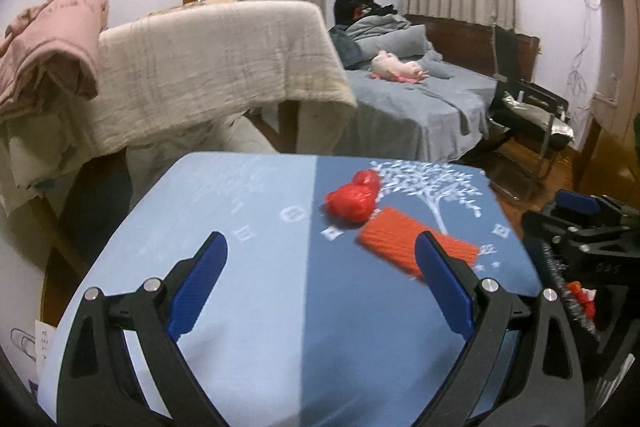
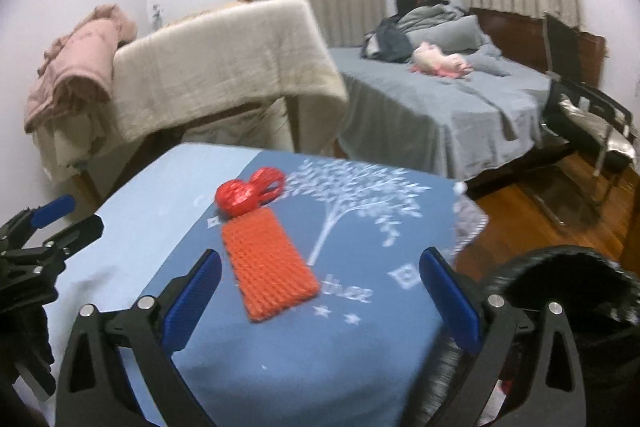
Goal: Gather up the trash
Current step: 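Move both tools back over the table toward the orange scrubber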
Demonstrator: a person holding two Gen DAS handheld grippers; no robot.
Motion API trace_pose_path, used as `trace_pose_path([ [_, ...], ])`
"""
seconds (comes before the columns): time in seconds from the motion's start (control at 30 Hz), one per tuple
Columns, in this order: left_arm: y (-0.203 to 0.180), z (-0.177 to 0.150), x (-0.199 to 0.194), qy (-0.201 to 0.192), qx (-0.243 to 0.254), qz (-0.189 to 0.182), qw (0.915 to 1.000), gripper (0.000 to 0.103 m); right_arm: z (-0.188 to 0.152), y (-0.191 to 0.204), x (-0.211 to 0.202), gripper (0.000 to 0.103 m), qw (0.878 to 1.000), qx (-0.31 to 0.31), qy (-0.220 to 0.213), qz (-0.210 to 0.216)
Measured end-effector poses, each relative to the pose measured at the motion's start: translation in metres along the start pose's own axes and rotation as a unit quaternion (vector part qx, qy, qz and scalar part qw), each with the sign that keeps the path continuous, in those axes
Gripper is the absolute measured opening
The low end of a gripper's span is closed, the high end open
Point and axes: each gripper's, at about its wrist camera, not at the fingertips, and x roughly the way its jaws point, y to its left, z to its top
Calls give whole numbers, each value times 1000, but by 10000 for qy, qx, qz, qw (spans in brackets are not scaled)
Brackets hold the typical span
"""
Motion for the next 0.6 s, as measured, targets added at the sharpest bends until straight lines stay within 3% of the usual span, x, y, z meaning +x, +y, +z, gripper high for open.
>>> trace_pose_path([
  [0.3, 28, -13, 27, 237, -232, 211, 9992, 92, -11, 21, 73, 97, 9976, -182, 652, 157],
  [0.6, 38, -15, 48, 370, -307, 275, 9985, 92, -16, 30, 106, 93, 9937, -284, 1061, 204],
])
